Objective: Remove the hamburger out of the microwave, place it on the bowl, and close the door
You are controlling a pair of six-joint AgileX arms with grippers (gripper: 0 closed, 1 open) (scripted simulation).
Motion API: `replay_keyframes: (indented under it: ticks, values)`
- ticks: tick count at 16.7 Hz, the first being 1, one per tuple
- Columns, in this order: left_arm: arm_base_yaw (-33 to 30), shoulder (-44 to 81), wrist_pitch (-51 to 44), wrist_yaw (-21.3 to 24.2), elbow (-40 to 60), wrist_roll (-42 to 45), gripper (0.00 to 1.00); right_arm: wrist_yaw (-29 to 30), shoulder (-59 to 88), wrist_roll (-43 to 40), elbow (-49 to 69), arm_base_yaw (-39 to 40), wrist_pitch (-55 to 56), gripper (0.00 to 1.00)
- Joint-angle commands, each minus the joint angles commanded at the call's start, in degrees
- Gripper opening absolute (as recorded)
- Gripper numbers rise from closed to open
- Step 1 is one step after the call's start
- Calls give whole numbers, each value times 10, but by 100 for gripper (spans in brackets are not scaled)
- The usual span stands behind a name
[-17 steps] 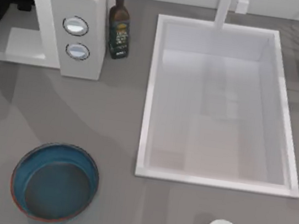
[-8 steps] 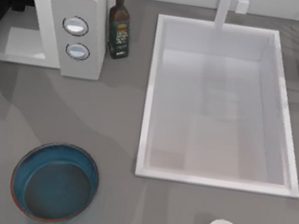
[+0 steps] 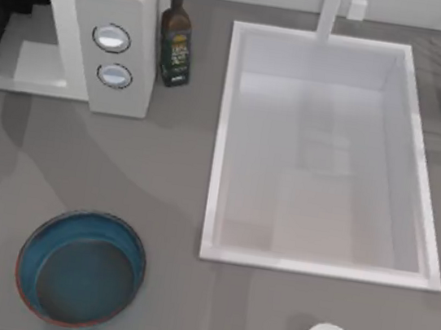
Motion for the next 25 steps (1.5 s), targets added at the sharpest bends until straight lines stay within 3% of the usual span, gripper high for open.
replay_keyframes:
  ticks: [6,16,19,25]
  values:
    - [11,-55,80,10,-126,3,0,0,0,0,0,0,0,100]
    - [43,-220,315,39,-551,13,0,0,0,0,0,0,0,100]
    - [48,-246,352,44,-601,14,0,0,0,0,0,0,0,100]
    - [45,-249,353,42,-602,15,0,0,0,0,0,0,0,100]
